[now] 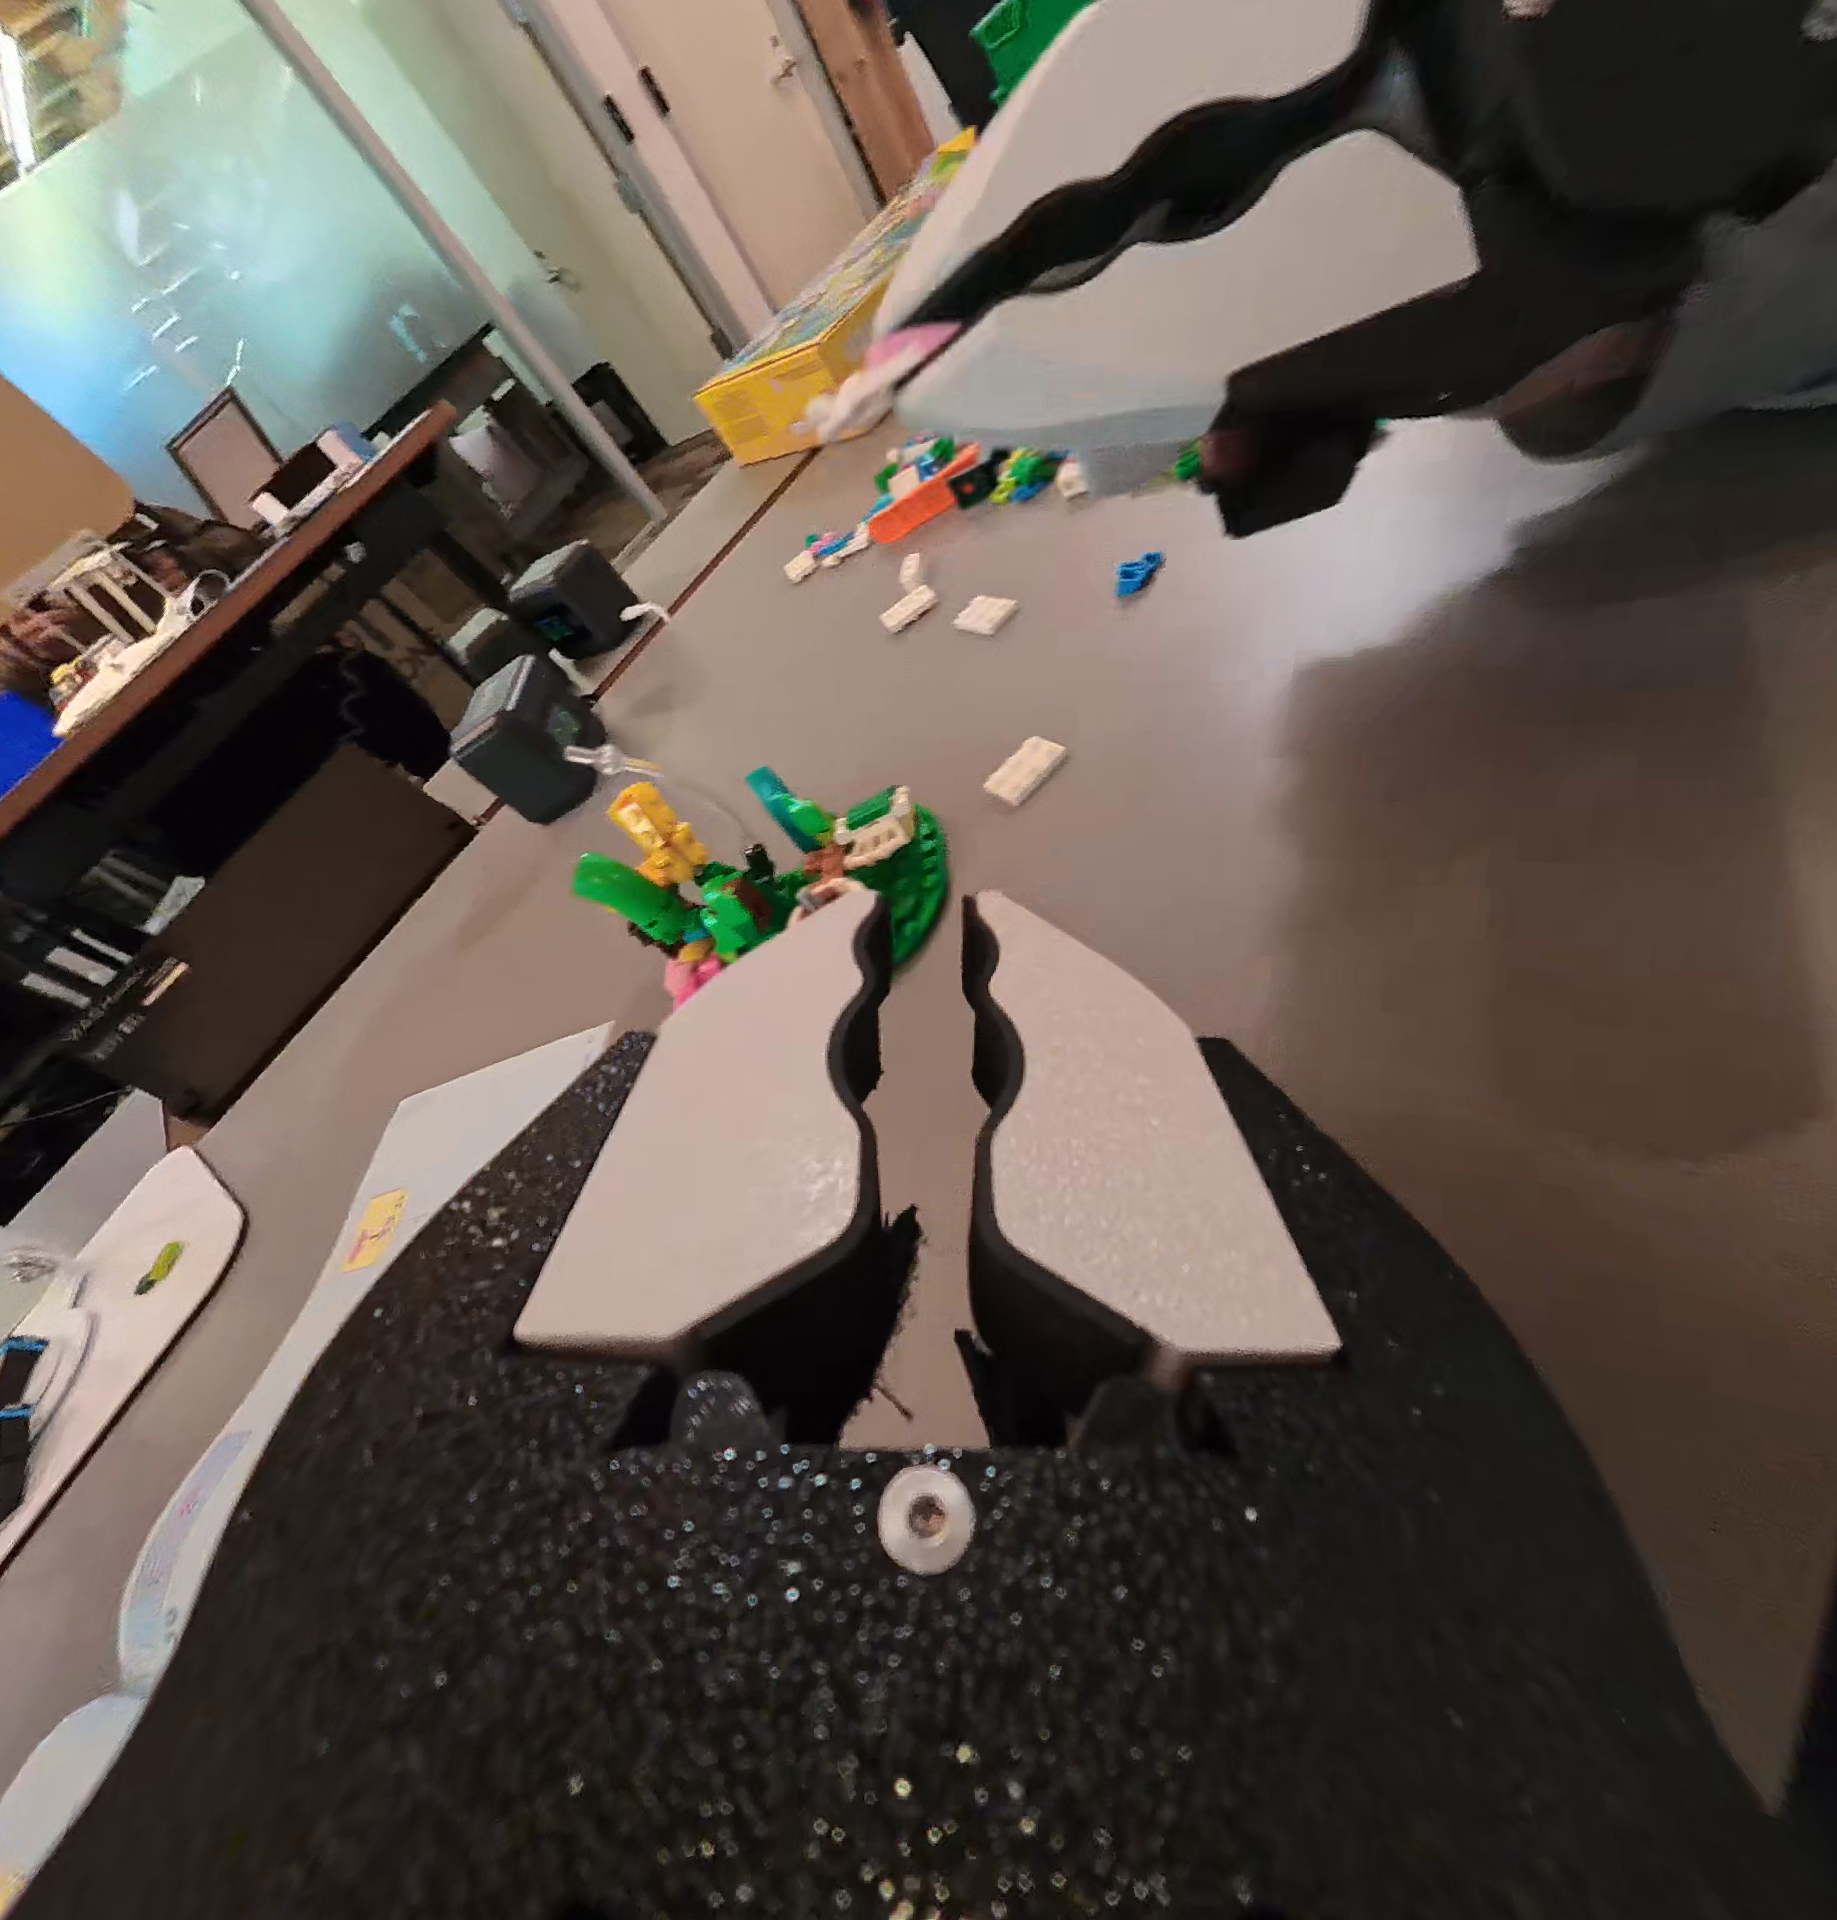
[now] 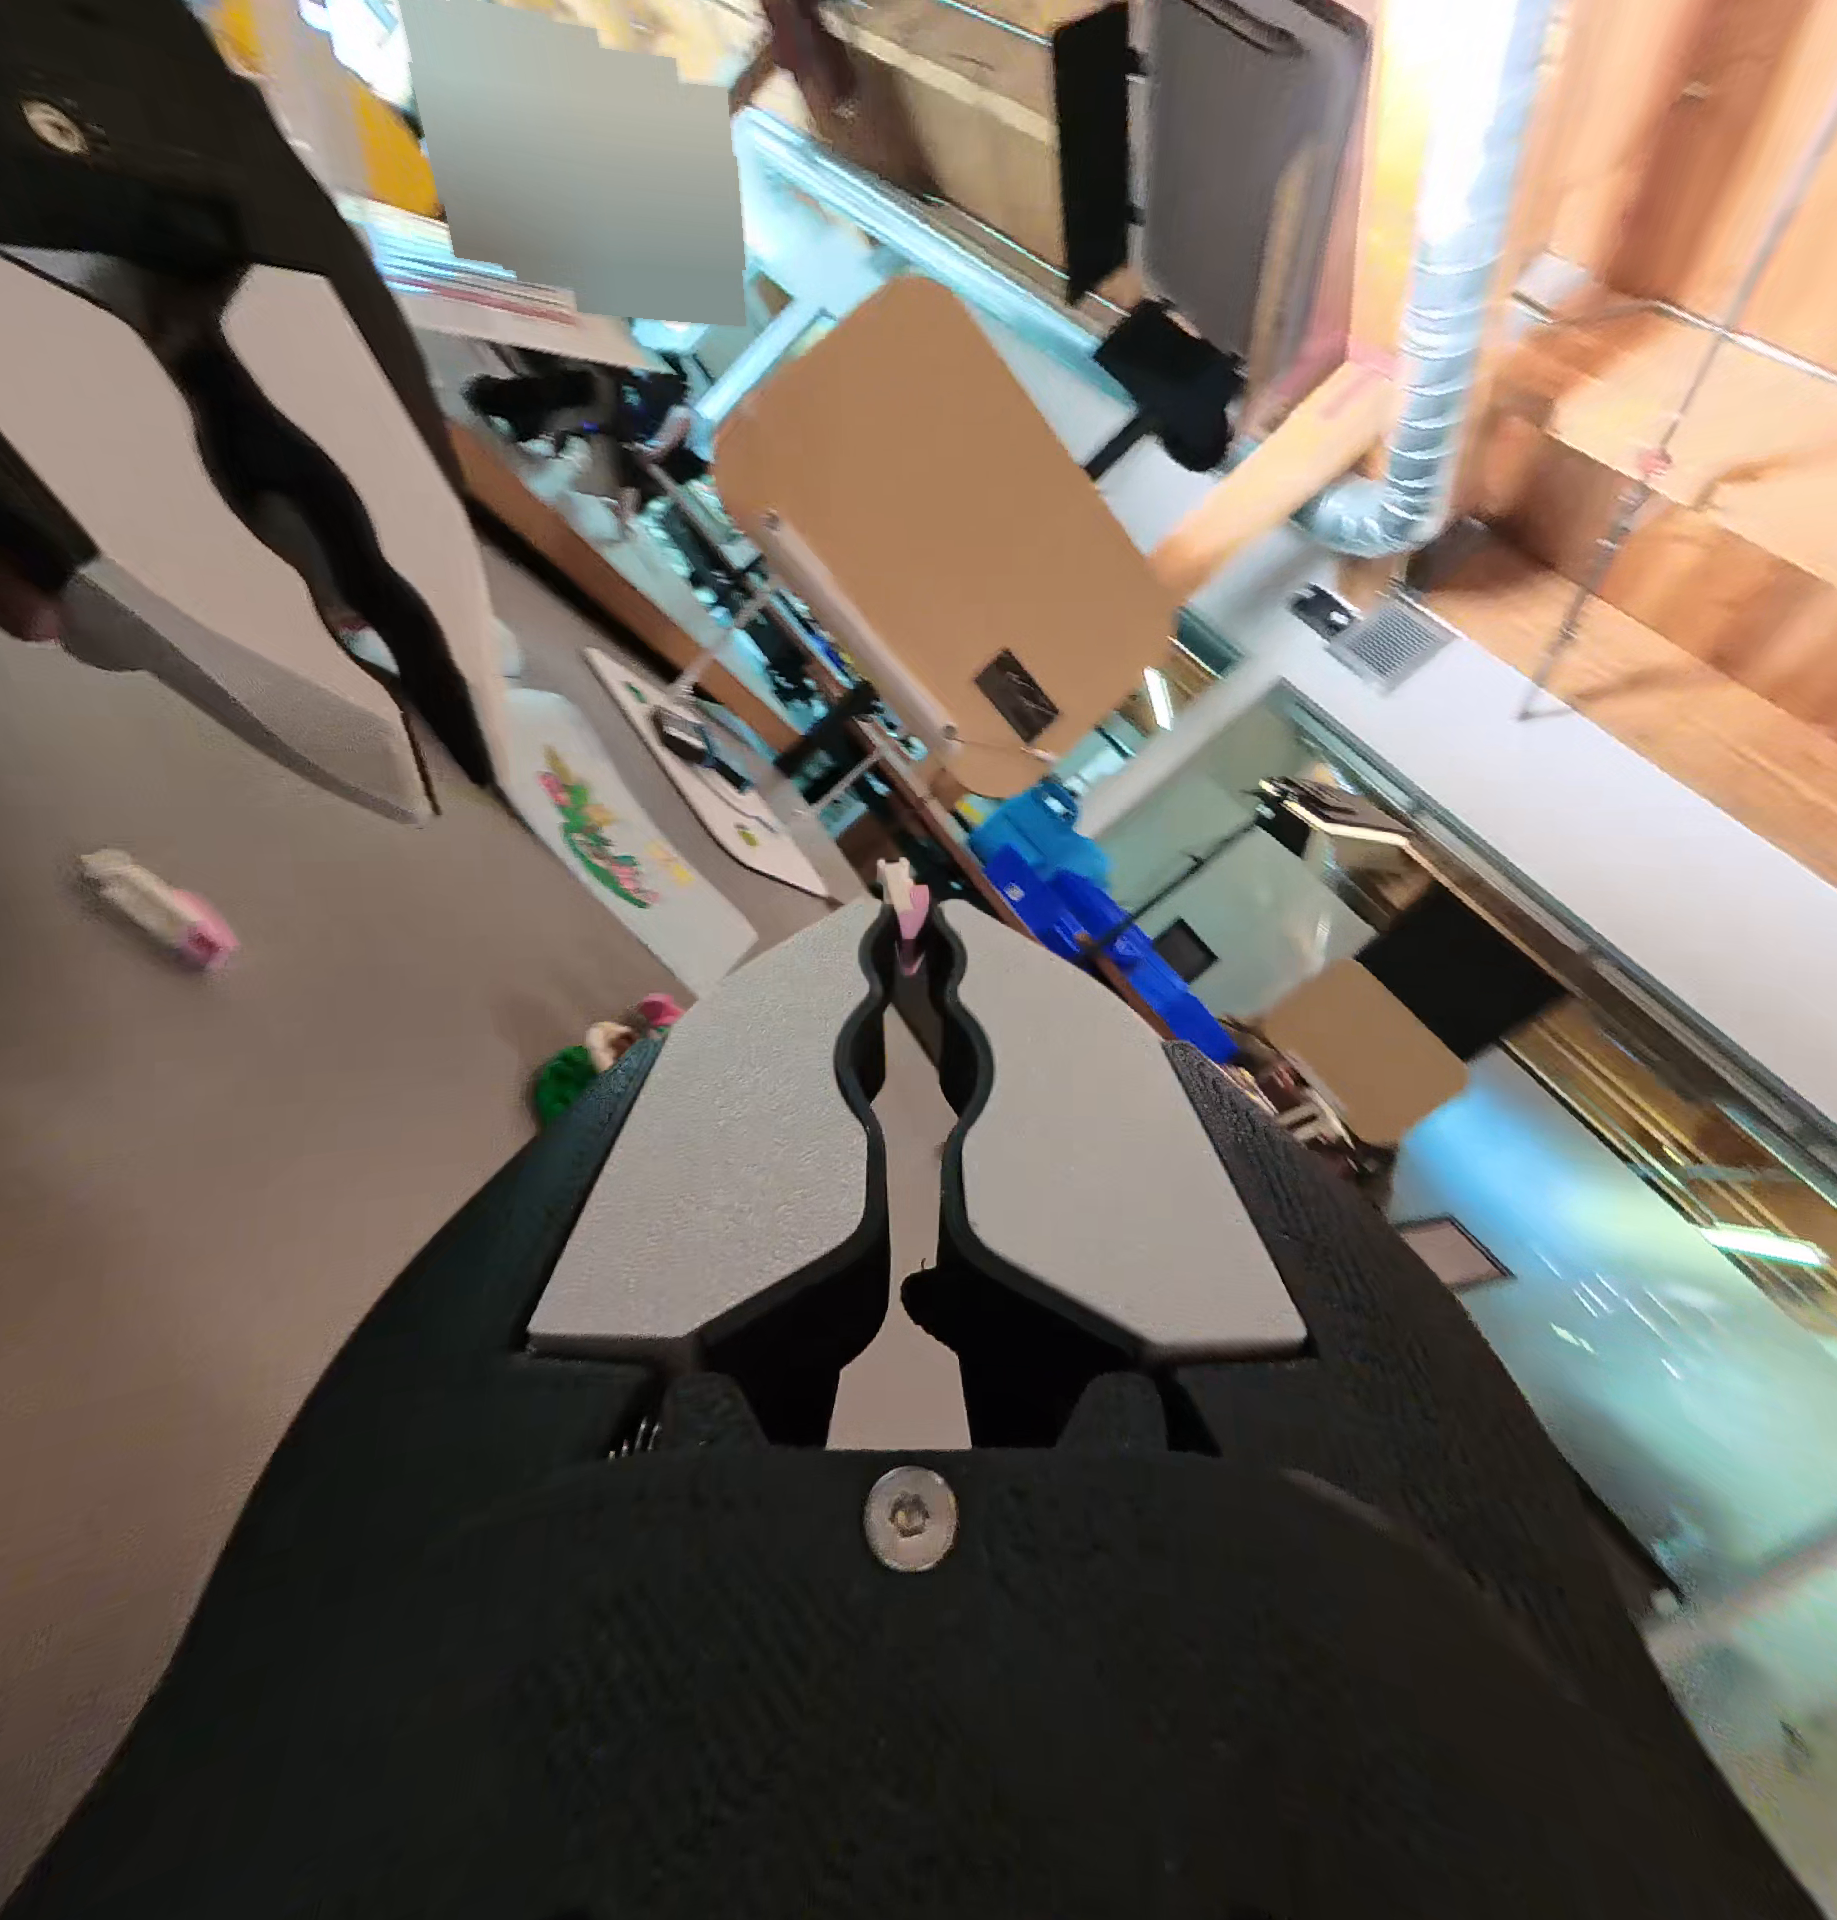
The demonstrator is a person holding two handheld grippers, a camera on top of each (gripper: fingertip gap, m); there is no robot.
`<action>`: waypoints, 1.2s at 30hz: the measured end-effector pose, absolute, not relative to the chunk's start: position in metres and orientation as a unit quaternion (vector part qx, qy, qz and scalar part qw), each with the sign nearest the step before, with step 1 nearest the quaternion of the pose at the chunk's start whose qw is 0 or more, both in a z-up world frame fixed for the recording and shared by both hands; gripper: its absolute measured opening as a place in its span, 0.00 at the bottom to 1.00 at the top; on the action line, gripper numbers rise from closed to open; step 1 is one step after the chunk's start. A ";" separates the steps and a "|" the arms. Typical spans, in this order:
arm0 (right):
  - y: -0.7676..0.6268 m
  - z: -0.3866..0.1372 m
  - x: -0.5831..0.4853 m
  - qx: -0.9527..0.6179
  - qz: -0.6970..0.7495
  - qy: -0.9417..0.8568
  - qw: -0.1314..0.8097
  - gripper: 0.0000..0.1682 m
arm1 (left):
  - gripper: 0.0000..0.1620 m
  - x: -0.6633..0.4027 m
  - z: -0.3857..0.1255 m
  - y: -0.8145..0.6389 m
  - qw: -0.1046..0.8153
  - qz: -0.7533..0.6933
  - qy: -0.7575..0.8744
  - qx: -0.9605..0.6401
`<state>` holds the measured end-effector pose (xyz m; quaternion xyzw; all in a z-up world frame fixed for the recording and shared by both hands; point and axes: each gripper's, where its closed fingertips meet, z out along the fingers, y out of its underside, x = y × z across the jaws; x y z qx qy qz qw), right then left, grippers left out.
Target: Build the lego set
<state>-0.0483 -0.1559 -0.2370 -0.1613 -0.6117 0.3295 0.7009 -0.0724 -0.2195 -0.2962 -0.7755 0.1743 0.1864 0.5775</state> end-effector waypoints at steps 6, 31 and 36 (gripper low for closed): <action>-0.130 -0.231 -0.048 -0.232 0.338 -0.553 0.726 0.02 | 0.20 -0.135 -0.256 -0.199 0.644 0.233 0.081 -0.724; -0.101 -0.240 -0.056 -0.305 0.349 -0.533 0.708 0.02 | 0.25 -0.186 -0.251 -0.162 0.715 0.175 0.066 -0.673; -0.101 -0.241 -0.054 -0.300 0.345 -0.538 0.708 0.03 | 0.24 -0.186 -0.254 -0.161 0.708 0.191 0.073 -0.676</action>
